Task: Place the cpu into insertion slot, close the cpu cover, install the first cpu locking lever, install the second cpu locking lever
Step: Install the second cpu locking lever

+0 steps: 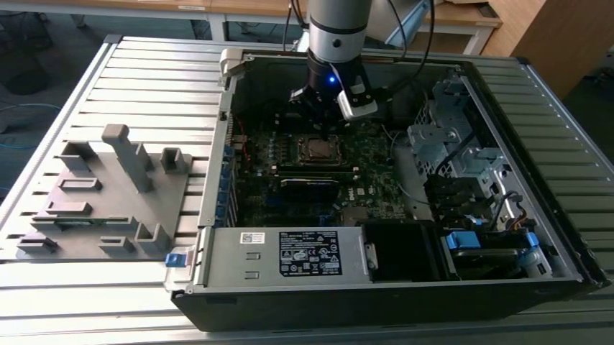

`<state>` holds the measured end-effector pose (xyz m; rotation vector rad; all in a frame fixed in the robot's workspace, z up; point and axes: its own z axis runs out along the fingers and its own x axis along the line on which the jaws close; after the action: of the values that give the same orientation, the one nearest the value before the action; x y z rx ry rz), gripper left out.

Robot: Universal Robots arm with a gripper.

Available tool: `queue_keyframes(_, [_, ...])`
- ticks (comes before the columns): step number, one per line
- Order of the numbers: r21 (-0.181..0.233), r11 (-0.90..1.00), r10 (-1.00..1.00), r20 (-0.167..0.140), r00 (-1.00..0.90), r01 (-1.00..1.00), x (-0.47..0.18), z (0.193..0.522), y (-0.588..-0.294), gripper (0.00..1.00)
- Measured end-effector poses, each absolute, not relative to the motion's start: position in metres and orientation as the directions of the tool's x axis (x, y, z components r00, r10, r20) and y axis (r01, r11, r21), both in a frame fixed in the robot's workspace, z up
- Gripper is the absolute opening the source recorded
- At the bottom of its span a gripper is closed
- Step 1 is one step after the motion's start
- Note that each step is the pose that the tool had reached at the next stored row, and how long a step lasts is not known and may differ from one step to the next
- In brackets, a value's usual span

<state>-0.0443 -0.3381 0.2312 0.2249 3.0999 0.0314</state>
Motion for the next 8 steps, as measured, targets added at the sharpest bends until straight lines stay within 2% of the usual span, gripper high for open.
queue_keyframes(8, [0.023, 0.989, 0.145, -0.032, -0.989, 0.144, -0.0443, 0.2328, -0.338, 0.1])
